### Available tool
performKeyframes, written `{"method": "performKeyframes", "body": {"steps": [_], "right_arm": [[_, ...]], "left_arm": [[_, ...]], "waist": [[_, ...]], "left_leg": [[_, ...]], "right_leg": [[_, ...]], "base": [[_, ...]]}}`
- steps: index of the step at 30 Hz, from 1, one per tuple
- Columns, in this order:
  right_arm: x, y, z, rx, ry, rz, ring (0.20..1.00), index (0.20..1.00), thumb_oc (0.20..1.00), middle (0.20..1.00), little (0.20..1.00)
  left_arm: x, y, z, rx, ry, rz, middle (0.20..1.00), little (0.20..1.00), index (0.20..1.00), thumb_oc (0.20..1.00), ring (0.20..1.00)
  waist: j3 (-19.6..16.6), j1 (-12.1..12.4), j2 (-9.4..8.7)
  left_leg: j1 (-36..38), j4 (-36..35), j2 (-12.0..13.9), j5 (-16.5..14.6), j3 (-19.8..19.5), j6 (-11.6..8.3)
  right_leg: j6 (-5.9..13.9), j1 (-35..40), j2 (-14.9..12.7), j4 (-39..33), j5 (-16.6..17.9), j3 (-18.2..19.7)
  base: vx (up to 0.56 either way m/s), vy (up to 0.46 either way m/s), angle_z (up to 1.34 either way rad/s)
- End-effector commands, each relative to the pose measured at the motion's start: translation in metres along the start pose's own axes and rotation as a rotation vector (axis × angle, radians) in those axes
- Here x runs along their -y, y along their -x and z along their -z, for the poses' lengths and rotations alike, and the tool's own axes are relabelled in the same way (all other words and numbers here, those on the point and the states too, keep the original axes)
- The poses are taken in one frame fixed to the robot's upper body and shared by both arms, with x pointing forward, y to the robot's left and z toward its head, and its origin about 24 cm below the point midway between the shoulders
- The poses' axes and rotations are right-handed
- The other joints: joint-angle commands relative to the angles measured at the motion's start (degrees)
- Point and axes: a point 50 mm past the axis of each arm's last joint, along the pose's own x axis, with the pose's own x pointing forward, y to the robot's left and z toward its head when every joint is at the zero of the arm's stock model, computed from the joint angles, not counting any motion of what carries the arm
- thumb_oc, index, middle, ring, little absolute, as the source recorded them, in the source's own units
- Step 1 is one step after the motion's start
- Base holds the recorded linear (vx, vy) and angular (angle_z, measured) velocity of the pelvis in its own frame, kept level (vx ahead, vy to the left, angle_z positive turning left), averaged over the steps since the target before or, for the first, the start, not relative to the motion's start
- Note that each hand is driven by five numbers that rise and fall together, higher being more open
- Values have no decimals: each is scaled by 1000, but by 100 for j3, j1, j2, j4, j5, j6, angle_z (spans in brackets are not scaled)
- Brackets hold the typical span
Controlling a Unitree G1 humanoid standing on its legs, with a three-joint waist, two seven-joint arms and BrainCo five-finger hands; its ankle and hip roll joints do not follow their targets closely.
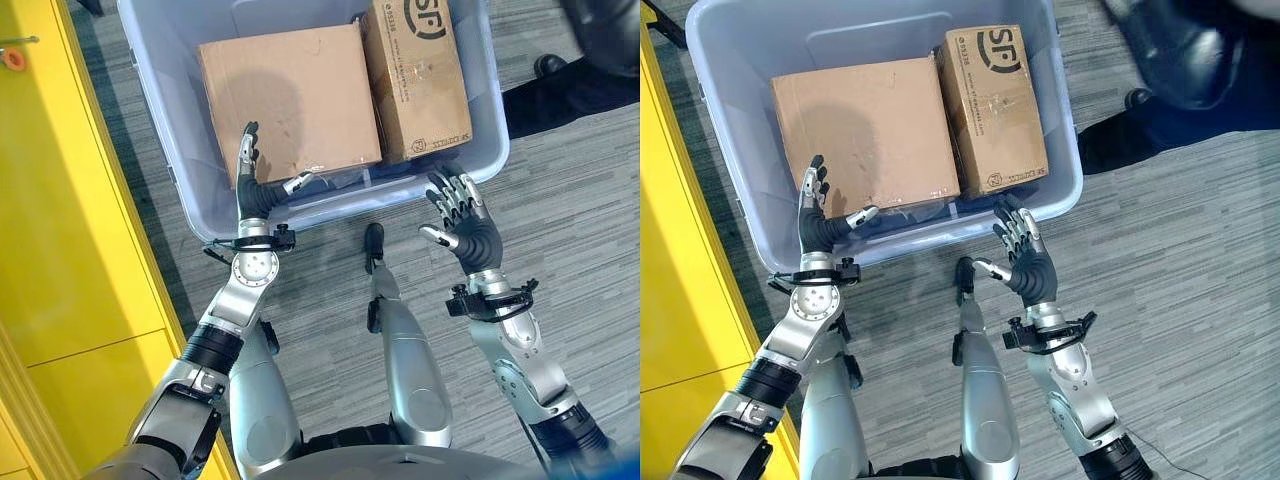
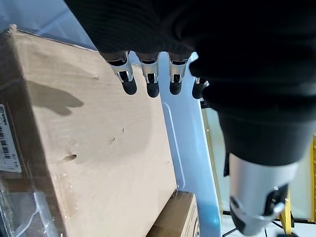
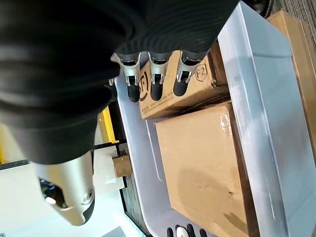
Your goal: Move parts from the plastic box to the shelf.
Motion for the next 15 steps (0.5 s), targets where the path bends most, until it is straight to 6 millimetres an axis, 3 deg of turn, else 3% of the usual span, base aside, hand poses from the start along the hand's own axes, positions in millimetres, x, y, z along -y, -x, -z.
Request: {"method": "performKeyframes", "body": {"steps": [1, 15], "right_arm": [[6, 0, -17, 87, 10, -1, 1000, 1000, 1000, 1000, 1000], [2, 1, -18, 91, -17, -21, 1000, 1000, 1000, 1000, 1000]], "left_arm": [[2, 3, -10, 63, 44, 45, 1000, 1000, 1000, 1000, 1000], [-14, -3, -22, 129, 14, -1, 1000, 1000, 1000, 1000, 1000]], "waist": [[-505, -116, 81], [-518, -79, 32]], "left_leg": [[-45, 161, 22, -26, 107, 146], [-100, 142, 44, -5, 102, 146]], "right_leg": [[401, 185, -543, 680, -771, 71], [409, 240, -521, 649, -793, 9]], "base": [[0, 0, 0], [3, 4, 3]]}}
